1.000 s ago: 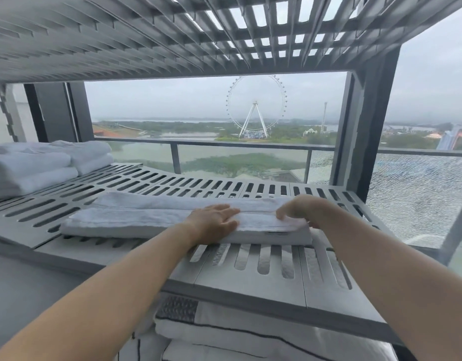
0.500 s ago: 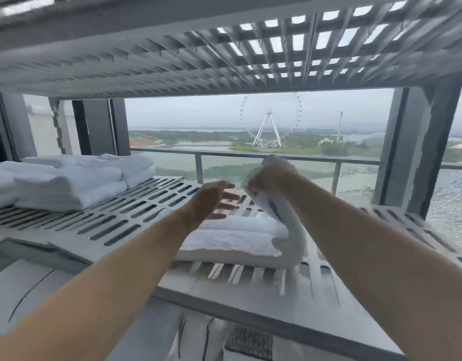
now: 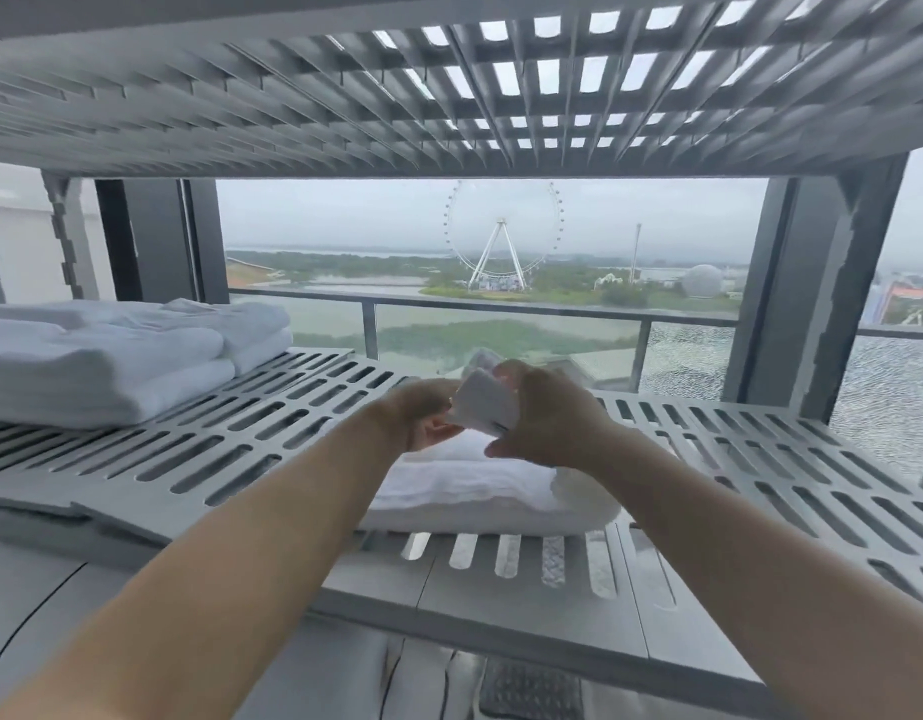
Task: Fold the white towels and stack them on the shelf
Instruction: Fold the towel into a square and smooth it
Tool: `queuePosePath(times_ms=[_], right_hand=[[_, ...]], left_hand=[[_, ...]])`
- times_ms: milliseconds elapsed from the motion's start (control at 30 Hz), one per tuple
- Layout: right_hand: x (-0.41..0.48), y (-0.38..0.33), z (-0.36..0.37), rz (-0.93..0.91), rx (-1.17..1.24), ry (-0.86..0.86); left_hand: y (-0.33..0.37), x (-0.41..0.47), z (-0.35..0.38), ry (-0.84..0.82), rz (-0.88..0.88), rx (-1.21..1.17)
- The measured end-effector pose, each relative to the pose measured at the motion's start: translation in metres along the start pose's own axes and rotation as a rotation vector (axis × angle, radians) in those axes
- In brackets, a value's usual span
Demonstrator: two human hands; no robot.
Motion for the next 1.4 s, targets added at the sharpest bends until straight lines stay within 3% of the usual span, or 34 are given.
queuePosePath(times_ms=[67, 167, 433, 533, 633, 733, 867, 967, 1133, 1200, 1300, 1400], right_hand=[[-0.008, 0.008, 0.006, 0.038, -0.145, 0.091], [-0.018, 0.016, 0.017, 0.107, -0.176, 0.228], [-0.011, 0.018, 0.041, 0.036, -0.118, 0.204], [-0.011, 0.02, 0.04, -0.016, -0.179, 0.199], [-0.013, 0.023, 0.042, -0.088, -0.217, 0.177], [-0.012, 0.037, 0.04, -0.007, -0.077, 0.271], [-0.009, 0.055, 0.037, 0.194, 0.165, 0.384], [-0.006, 0.059, 0.043, 0.237, 0.236, 0.385], [-0.005, 0.07, 0.066, 0.445, 0.579, 0.242], [-0.004, 0.071, 0.071, 0.436, 0.583, 0.175], [-0.001, 0.076, 0.069, 0.396, 0.485, 0.156], [-0.004, 0.082, 0.065, 0.388, 0.443, 0.19]], left_hand=[[0.006, 0.0, -0.014, 0.005, 0.038, -0.026], [0.01, -0.002, -0.045, 0.044, 0.048, -0.026], [-0.013, -0.012, -0.054, -0.072, -0.241, 0.066], [0.0, -0.013, -0.044, -0.102, -0.123, 0.014], [0.028, -0.015, -0.036, 0.0, 0.106, -0.155], [0.046, -0.018, -0.035, 0.085, 0.258, -0.261], [0.047, -0.024, -0.045, 0.156, 0.294, -0.231], [0.029, -0.033, -0.057, 0.188, 0.243, -0.23], [0.003, -0.053, -0.063, 0.034, 0.051, -0.314], [0.002, -0.058, -0.059, 0.081, 0.045, -0.312], [0.014, -0.063, -0.061, 0.23, 0.171, -0.292], [0.006, -0.072, -0.07, 0.379, 0.097, -0.281]])
Point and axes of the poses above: each hand's wrist, its own x-axis towards the middle knuckle, its own z-axis out of the palm, y = z × x, the point moved 5 cm from there along x, towards the middle knuckle, and after that the axes turned 6 degrees about -z, right-handed, at the moved point
